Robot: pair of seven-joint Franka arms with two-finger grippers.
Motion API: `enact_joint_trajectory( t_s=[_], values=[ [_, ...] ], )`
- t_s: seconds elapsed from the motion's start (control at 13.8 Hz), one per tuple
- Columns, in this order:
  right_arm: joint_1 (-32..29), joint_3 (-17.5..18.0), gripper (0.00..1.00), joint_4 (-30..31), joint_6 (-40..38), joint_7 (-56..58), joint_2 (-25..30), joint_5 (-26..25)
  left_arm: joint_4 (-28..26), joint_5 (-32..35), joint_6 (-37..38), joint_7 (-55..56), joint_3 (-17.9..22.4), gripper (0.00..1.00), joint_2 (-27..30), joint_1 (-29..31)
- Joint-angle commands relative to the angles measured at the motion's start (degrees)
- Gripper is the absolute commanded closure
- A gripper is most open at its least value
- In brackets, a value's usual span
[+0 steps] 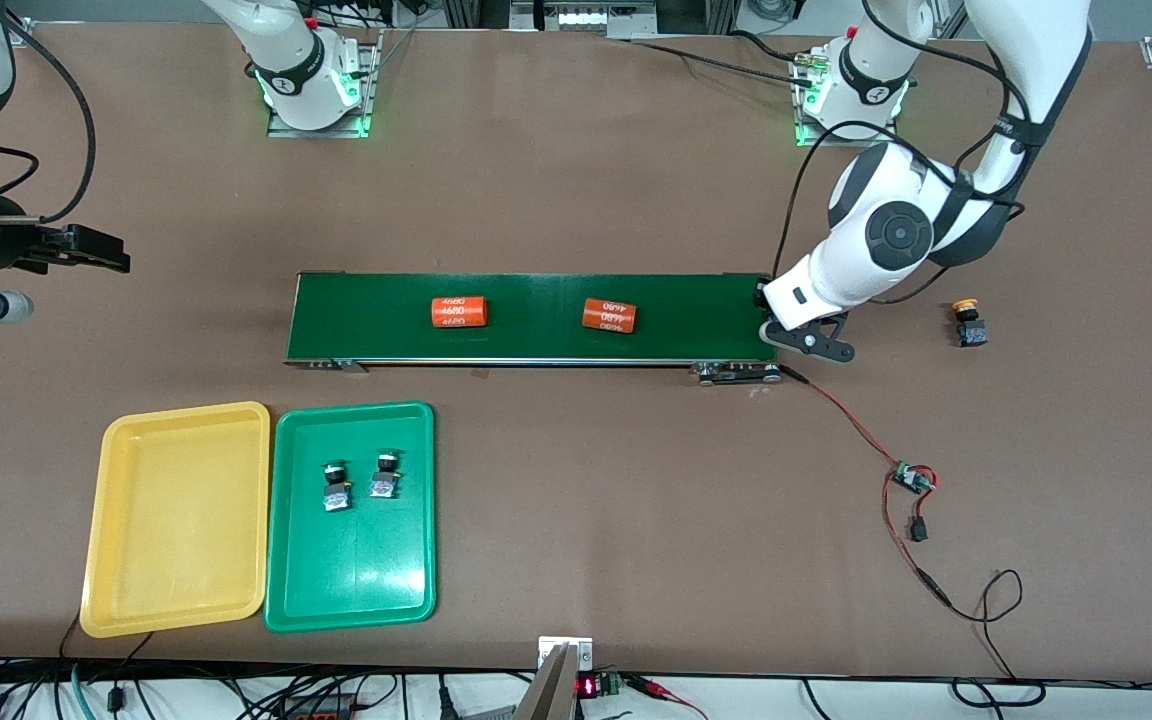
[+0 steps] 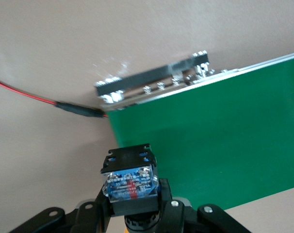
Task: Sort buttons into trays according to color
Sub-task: 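Carry the yellow-cap button with the left gripper and set it on the belt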
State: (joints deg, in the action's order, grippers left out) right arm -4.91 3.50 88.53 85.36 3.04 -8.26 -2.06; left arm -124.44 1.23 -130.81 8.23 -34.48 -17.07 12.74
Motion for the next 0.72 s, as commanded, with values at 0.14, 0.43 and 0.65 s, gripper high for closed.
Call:
enact_joint_trajectory(
  t_s=[0.14, 0.43, 0.65],
  values=[
    [-0.4, 0.4, 0.0, -1.1, -0.5, 0.2, -0.4, 0.9, 2.4, -1.8, -0.8, 4.8, 0.4, 1.0, -3.3, -4.6],
    [-0.4, 0.4, 0.0, -0.6, -0.1, 0.4, -1.5, 0.7, 2.4, -1.2, -0.8, 4.5, 0.4, 0.56, -3.6, -4.8],
    [-0.4, 0.4, 0.0, -0.5, -1.6, 2.0, -2.9, 0.9, 2.4, -1.1, -0.5, 3.6, 0.4, 0.0, -2.9, -4.7]
  ],
)
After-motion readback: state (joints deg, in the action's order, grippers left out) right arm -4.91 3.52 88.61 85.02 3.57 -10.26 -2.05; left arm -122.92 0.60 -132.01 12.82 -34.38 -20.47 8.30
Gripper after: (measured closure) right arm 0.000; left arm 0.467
